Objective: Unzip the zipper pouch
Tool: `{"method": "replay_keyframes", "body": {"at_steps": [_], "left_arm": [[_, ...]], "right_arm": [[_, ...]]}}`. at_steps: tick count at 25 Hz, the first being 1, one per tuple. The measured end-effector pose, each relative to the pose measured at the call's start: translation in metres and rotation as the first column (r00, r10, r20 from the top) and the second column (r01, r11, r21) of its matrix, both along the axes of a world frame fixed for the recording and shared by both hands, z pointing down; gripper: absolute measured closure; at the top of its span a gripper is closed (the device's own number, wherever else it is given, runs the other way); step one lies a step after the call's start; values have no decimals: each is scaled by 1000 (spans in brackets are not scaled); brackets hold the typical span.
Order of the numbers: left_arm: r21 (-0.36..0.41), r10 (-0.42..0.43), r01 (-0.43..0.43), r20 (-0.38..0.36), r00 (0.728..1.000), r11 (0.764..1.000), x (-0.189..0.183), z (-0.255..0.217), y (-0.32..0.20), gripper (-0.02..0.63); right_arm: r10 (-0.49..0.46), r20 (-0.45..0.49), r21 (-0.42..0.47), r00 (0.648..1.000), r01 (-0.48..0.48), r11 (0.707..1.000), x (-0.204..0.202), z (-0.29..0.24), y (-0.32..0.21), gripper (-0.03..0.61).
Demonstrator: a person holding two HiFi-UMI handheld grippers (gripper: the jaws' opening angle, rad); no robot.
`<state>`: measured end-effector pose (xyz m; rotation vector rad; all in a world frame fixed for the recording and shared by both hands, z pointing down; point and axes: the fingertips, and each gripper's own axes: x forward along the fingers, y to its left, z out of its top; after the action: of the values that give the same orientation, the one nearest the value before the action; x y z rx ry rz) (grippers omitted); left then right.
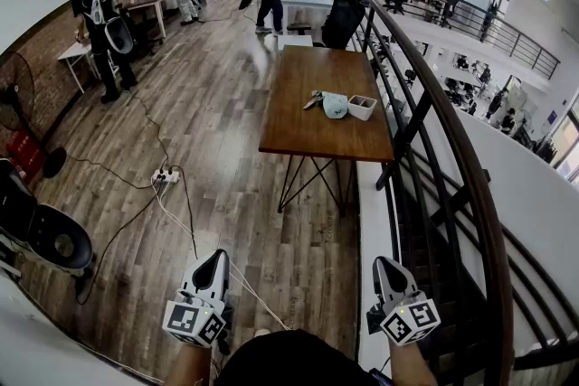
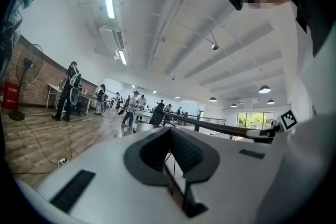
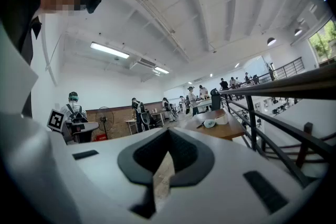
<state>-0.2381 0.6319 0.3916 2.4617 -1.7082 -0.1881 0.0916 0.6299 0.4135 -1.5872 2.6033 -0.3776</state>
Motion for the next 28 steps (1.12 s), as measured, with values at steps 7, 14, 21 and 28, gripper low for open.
{"method": "replay_keyframes", "body": {"at_steps": [7, 14, 21, 28], "left_arm": [[-17, 14, -14, -13, 1000, 1000, -1, 6, 4, 601], [-5, 44, -44, -10, 999, 999, -2, 7, 5, 601], [15, 74, -74, -17, 997, 997, -14, 1, 10, 601], [40, 116, -115, -27, 993, 993, -24, -4, 17, 597]], "right_arm": [[-13, -19, -7, 1000, 13, 1000, -9, 0, 5, 586], [-31, -29, -10, 999, 30, 999, -22, 2, 10, 586], [11, -5, 18, 1000, -11, 1000, -31, -8, 14, 583], [26, 5, 86, 1000, -27, 996, -43, -22, 32, 527]]}}
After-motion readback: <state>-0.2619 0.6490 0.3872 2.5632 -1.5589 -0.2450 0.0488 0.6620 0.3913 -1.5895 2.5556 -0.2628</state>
